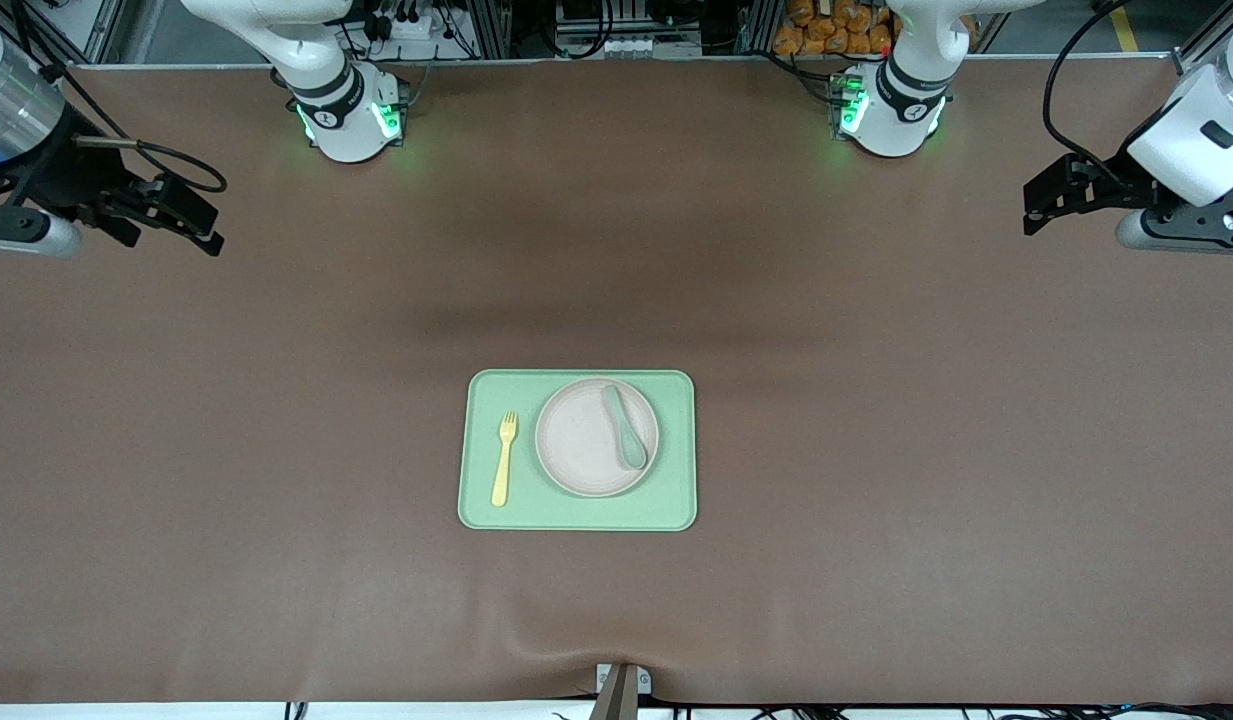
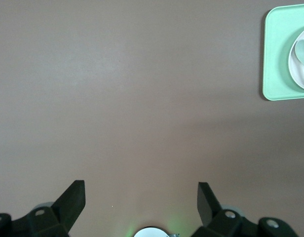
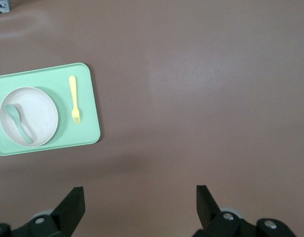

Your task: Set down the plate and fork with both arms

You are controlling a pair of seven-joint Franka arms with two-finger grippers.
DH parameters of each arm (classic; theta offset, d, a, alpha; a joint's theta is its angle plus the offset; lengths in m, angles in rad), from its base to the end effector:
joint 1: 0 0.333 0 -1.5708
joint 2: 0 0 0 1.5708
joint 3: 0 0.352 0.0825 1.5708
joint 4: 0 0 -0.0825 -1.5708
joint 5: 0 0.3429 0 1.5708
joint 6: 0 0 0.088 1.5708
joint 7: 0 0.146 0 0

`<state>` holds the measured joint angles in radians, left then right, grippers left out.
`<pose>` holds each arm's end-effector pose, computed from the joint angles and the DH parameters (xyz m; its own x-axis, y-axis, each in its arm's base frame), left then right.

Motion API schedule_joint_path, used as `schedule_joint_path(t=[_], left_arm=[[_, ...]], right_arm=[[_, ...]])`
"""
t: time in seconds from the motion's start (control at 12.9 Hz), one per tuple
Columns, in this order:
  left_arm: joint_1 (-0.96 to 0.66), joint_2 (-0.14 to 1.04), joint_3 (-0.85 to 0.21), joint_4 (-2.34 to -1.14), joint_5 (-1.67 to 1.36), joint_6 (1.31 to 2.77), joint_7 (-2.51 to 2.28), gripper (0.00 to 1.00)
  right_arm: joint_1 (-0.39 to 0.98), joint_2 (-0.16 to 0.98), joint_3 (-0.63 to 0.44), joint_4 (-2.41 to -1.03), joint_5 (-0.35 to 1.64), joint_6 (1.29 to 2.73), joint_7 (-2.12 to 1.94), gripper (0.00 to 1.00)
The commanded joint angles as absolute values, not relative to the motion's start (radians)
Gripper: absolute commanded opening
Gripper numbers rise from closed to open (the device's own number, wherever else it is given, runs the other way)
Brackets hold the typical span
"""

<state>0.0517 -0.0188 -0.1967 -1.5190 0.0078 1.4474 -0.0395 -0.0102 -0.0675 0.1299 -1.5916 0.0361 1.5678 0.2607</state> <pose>0.4872 -0.0710 0.6424 0.9932 -0.1039 -0.0526 -0.1048 -0.9944 -0.0136 0.4873 0.0665 0.6459 0.9895 -0.1403 0.0346 -0.1390 -0.9896 -0.0375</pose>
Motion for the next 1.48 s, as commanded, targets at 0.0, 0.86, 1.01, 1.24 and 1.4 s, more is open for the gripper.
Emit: schedule_joint_path(t=[0.0,0.86,1.01,1.24,1.4], left_arm=[[0.061,-0.032,-0.202,-1.526,-0.009,1.454,-0.031,1.0],[0.061,-0.032,-0.201,-1.526,-0.009,1.454,-0.035,1.0],[0.061,-0.032,-0.201,-1.526,-0.009,1.453,-0.035,1.0],[0.061,-0.031,-0.201,-1.526,-0.009,1.454,-0.035,1.0],[0.061,-0.031,-0.199,-1.526,-0.009,1.454,-0.035,1.0]], right_arm=[[-0.035,-0.04,0.114,-1.545,0.006,1.569,0.143,1.0],[-0.029,-0.038,0.089,-1.535,-0.015,1.562,0.127,1.0],[-0.028,-0.038,0.089,-1.537,-0.015,1.559,0.121,1.0],[-0.028,-0.04,0.091,-1.537,-0.015,1.548,0.115,1.0],[-0.029,-0.038,0.089,-1.537,-0.015,1.548,0.117,1.0]])
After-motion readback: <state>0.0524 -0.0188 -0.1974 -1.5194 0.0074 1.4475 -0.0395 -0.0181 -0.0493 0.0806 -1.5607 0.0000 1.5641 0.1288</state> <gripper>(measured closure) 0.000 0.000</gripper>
